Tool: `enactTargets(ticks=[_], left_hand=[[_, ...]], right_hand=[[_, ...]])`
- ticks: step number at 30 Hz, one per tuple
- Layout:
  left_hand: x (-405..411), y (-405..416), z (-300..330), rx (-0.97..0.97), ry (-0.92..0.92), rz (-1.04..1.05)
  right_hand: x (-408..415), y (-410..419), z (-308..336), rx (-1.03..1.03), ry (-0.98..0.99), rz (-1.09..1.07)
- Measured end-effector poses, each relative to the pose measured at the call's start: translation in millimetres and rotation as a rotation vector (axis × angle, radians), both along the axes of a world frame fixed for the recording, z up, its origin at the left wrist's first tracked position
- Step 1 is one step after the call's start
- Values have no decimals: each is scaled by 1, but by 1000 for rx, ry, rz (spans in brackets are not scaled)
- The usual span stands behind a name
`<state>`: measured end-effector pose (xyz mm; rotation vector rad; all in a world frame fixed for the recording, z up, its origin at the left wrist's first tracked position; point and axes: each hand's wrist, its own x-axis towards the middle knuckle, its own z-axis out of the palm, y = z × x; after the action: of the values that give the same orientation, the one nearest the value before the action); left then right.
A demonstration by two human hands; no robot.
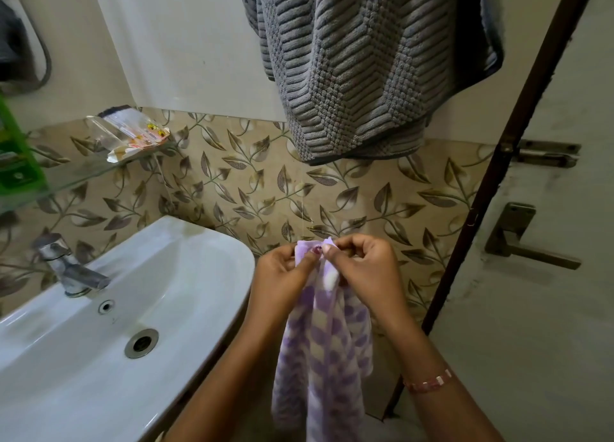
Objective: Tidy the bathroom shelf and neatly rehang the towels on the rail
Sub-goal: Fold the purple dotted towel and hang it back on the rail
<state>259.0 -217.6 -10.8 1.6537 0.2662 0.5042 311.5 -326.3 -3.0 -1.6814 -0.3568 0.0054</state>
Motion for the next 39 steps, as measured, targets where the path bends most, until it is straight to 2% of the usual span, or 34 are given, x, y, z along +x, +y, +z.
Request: enactTargets(ticks=[3,5,8,10,15,17,19,22,25,29,31,36,39], left_hand=[[-2,-3,3,-73,-9,-45],[-4,-1,5,-14,6,-93],[-3,5,7,133,62,-127],[-1,9,6,144,58,-139],[-2,15,3,62,41,-124],[-2,16,8,82,25,-197],[0,19,17,135,-26,-247],[8,30,32,163,-119,-166],[15,48,40,203,-167,-23],[23,74,42,150,-238,162],[27,87,42,117,-283,250],[34,107,34,136,-276,328],[38,118,23,347,-250,420]], right_hand=[[3,-2,2,52,93,119],[7,-3,2,54,153,172],[12,-5,4,-156,21,249],[15,-7,8,-225,-20,319],[24,-17,17,-180,-143,361],[31,-20,17,-203,-195,407],[37,-21,16,-250,-157,521],[45,-21,5,-261,-52,582],[57,-29,-3,-330,-7,537],[75,-50,-13,-667,32,427],[83,-62,-20,-752,25,339],[95,-74,-24,-595,-118,-13],[102,-72,-18,-191,-90,-241]])
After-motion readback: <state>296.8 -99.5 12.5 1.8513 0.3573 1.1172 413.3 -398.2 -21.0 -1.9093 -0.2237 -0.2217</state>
